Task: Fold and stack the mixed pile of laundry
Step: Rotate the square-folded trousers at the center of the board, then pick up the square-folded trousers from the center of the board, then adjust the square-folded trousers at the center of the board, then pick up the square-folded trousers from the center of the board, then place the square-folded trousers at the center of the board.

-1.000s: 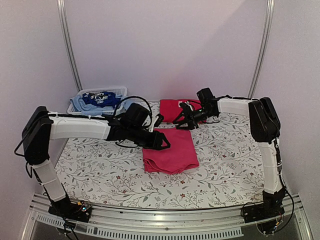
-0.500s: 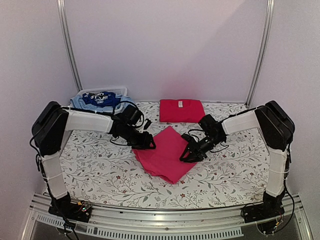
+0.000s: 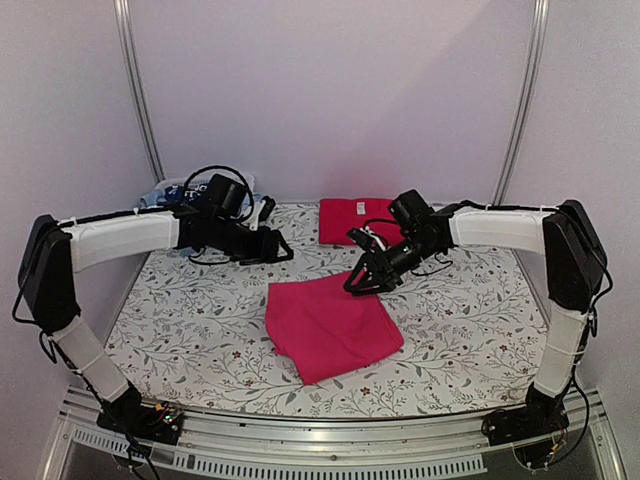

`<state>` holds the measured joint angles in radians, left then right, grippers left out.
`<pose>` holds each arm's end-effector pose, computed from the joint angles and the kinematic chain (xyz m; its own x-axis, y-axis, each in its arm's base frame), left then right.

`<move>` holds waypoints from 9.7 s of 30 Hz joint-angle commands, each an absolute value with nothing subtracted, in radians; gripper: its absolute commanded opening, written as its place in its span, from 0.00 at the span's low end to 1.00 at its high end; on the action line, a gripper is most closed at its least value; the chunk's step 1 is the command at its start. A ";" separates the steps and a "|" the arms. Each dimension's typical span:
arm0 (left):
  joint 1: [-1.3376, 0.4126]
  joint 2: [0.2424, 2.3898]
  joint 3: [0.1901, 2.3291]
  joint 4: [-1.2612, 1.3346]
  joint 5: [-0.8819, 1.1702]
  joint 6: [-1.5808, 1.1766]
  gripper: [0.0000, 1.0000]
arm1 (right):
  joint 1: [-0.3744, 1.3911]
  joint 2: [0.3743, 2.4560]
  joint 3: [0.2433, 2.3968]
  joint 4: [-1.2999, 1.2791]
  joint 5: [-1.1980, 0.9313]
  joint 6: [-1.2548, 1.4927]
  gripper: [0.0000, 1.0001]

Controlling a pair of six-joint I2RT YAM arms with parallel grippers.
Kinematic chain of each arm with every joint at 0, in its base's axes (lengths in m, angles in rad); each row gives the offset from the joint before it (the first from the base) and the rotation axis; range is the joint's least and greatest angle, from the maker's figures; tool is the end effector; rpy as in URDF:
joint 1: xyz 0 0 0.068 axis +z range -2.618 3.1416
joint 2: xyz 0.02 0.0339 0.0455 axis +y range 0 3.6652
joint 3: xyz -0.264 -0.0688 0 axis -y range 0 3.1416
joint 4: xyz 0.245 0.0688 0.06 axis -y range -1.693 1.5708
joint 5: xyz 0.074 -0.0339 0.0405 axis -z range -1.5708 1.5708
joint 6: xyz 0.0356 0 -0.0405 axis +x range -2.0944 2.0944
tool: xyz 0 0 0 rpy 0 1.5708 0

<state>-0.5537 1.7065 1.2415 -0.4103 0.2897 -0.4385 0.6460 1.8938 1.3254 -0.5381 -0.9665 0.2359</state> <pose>0.3101 -0.2037 0.2358 -0.8713 0.0603 -0.4870 0.3200 0.8223 -0.4706 0.2896 0.2550 0.1983 -0.8429 -0.4692 -0.2634 -0.4518 0.3512 0.8201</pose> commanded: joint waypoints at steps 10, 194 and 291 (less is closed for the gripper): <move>-0.704 1.703 0.856 -0.121 0.312 -0.723 0.58 | 0.602 2.204 1.412 -0.527 -0.855 0.199 0.48; -0.696 1.702 0.742 0.006 0.507 -0.601 0.37 | 0.341 2.173 1.301 -0.508 -0.951 0.337 0.31; -0.480 2.621 2.379 -0.138 0.317 -0.498 0.01 | 0.248 2.286 2.072 -0.534 -0.312 0.252 0.00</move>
<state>-0.5327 2.6122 2.3337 -0.2180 0.2810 -0.4545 0.2687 2.2578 2.0224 -0.5983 -0.3347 0.2573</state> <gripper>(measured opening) 0.073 0.184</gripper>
